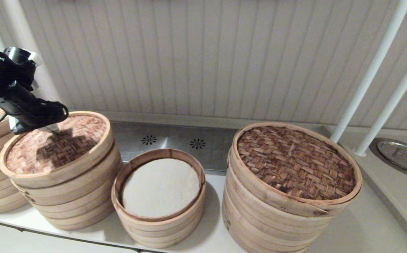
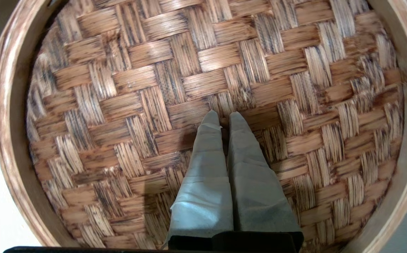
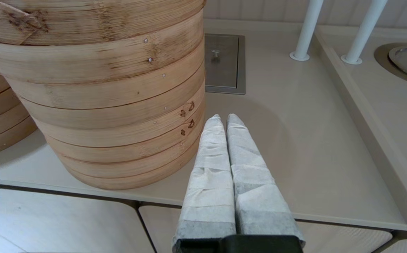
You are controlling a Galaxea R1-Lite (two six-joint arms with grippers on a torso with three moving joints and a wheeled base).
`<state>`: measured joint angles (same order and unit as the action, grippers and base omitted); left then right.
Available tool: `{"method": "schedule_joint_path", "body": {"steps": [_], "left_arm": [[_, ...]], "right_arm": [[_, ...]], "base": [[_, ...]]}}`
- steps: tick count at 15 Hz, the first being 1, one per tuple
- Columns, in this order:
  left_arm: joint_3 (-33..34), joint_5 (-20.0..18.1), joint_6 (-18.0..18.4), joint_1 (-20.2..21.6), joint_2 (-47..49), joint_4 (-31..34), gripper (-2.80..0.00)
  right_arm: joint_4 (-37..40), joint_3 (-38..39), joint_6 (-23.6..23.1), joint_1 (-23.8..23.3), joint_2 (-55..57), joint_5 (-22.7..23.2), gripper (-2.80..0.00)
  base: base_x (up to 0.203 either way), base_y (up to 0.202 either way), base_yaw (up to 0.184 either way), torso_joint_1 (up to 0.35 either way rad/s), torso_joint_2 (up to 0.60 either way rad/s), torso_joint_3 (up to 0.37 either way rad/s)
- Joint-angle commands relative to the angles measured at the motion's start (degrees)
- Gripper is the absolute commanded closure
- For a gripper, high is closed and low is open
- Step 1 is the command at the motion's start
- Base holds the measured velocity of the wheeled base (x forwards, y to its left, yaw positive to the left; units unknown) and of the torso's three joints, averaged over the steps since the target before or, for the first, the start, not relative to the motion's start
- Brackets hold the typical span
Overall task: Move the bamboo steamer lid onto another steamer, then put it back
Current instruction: Pick up the steamer
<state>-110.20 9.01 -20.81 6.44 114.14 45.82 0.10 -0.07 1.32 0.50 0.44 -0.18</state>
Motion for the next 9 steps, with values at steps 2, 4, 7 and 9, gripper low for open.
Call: {"method": "schedule_joint_path", "body": {"steps": [2,4,7,9], "left_arm": [[-0.1,0.0,-0.1,0.0,-2.3,-0.1,0.00],[-0.1,0.0,-0.1,0.0,-2.3,0.1,0.00],[0.0,-1.1,-0.2,-0.7,-3.3,0.6,0.00],[0.0,-1.9,-0.2,-1.9,-4.4,1.0,0.00]], "right_arm": [[0.0,0.0,0.0,0.0,0.1,0.0,0.00],[0.0,0.0,0.0,-0.1,0.1,0.0,0.00],[0.0,0.0,0.0,0.0,0.1,0.0,0.00],[0.0,0.0,0.0,0.0,0.1,-0.1,0.00]], "base": [[0.000,0.000,0.000,0.000,0.00,0.000],[0.000,0.000,0.000,0.000,0.00,0.000],[0.000,0.000,0.000,0.000,0.00,0.000],[0.000,0.000,0.000,0.000,0.00,0.000]]}}
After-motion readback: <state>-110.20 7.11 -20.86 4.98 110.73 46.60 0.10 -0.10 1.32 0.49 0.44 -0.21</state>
